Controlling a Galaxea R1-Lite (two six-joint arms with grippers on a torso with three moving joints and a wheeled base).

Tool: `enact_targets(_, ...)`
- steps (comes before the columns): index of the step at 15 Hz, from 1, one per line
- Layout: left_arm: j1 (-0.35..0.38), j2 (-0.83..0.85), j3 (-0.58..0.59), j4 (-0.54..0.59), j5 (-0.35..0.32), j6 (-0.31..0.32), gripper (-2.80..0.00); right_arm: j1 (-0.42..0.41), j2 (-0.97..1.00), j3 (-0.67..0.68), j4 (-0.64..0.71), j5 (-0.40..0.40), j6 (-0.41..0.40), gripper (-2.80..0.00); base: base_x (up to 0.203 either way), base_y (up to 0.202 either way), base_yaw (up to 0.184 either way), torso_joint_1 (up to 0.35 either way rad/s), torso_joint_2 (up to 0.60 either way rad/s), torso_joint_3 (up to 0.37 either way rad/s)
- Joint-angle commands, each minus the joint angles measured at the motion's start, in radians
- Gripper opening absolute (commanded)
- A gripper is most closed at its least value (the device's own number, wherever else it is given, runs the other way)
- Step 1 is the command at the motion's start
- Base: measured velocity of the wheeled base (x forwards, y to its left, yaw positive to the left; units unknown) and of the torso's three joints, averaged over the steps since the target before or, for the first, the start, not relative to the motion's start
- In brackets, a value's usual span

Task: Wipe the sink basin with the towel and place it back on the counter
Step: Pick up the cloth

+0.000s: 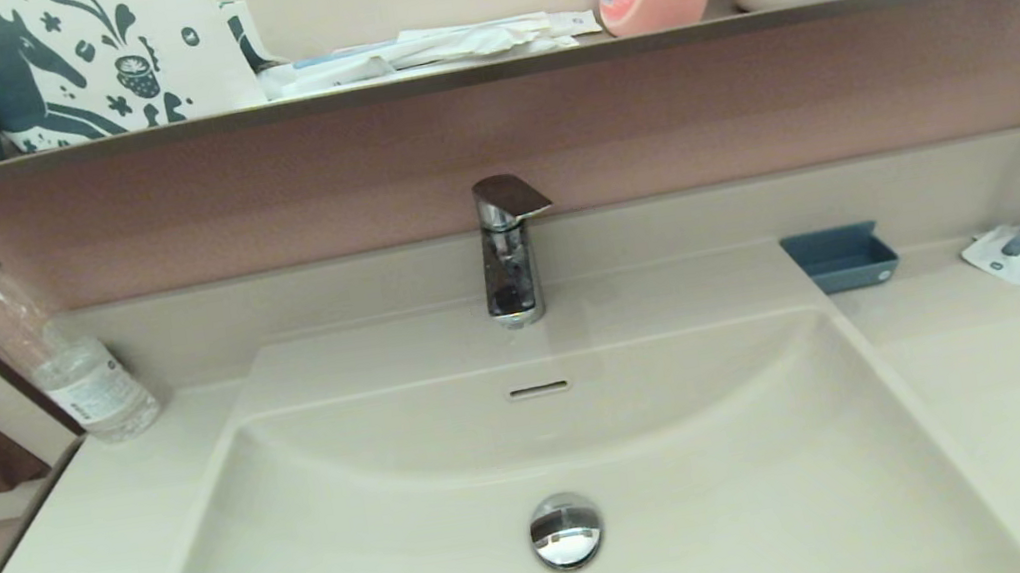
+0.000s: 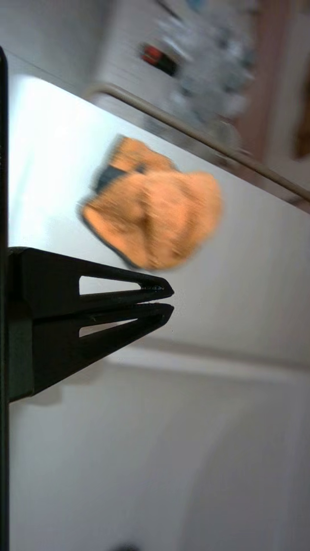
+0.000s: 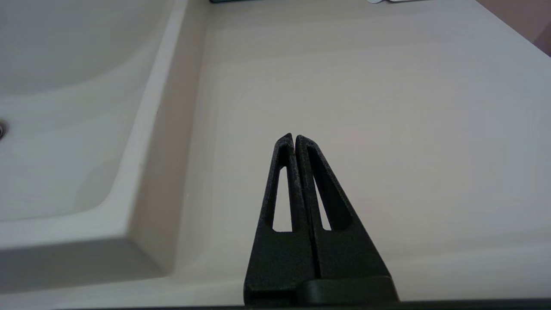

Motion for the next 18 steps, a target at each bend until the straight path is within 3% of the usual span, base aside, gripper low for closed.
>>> enact_targets(1,0.003,0.117,-0.058,0.212,0.067,-0.047,-2.8,0.0,0.001,0.0,0.0,0.0,0.001,-2.8,0.0,0.0,0.0,0.0,0.0,0.0)
enact_targets(2,0.009,0.15,-0.064,0.299,0.116,-0.107,-2.8,0.0,0.001,0.0,0.0,0.0,0.0,-2.8,0.0,0.0,0.0,0.0,0.0,0.0)
enact_targets(4,0.03,0.194,-0.066,0.378,0.149,-0.239,-2.8,0.0,0.001,0.0,0.0,0.0,0.001,-2.8,0.0,0.0,0.0,0.0,0.0,0.0)
enact_targets(9,0.046,0.346,-0.065,0.355,0.152,-0.298,-2.8,0.0,0.001,0.0,0.0,0.0,0.0,-2.8,0.0,0.0,0.0,0.0,0.0,0.0)
enact_targets(11,0.06,0.408,-0.065,0.293,0.149,-0.304,0.0,0.0,0.001,0.0,0.0,0.0,0.001,-2.8,0.0,0.0,0.0,0.0,0.0,0.0)
enact_targets(13,0.11,0.509,-0.06,0.23,0.148,-0.297,0.0,-0.001,0.001,0.0,-0.001,0.0,0.0,-2.8,0.0,0.0,0.0,0.0,0.0,0.0)
enact_targets(15,0.239,0.62,-0.052,0.132,0.146,-0.261,0.0,0.0,0.001,0.0,0.0,0.0,0.0,-2.8,0.0,0.0,0.0,0.0,0.0,0.0)
enact_targets(18,0.467,0.705,-0.018,-0.058,0.069,-0.088,0.0,0.0,0.001,0.0,0.0,0.0,0.001,-2.8,0.0,0.0,0.0,0.0,0.0,0.0)
